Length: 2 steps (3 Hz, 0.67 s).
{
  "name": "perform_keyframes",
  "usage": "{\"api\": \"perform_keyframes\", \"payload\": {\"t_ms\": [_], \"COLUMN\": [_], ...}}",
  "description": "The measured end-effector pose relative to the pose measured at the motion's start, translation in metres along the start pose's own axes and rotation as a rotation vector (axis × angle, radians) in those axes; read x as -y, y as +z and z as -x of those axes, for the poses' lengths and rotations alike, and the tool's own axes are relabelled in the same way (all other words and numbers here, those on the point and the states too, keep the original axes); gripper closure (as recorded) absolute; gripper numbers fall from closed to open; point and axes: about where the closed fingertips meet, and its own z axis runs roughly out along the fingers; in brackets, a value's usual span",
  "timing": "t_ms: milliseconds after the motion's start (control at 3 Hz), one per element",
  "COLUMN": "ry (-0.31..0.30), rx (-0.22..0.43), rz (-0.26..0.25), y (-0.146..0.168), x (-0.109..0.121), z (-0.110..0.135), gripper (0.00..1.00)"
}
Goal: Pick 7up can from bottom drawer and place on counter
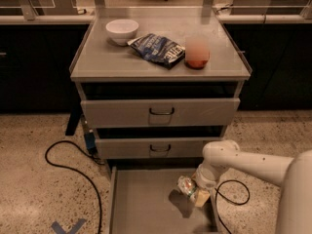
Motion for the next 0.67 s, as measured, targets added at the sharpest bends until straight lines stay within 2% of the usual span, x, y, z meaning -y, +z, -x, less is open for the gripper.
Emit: {"api": "perform_keyframes", "payload": {"t_ms": [333, 667], "ry": [-0.104, -0.145], "rx": [-0.011, -0.024], "rz": [-0.016, -0.054], "y": [-0.087, -0.175], "x": [0.003, 0.027], "z": [0.022, 0.037], "gripper": [1.00, 1.00]}}
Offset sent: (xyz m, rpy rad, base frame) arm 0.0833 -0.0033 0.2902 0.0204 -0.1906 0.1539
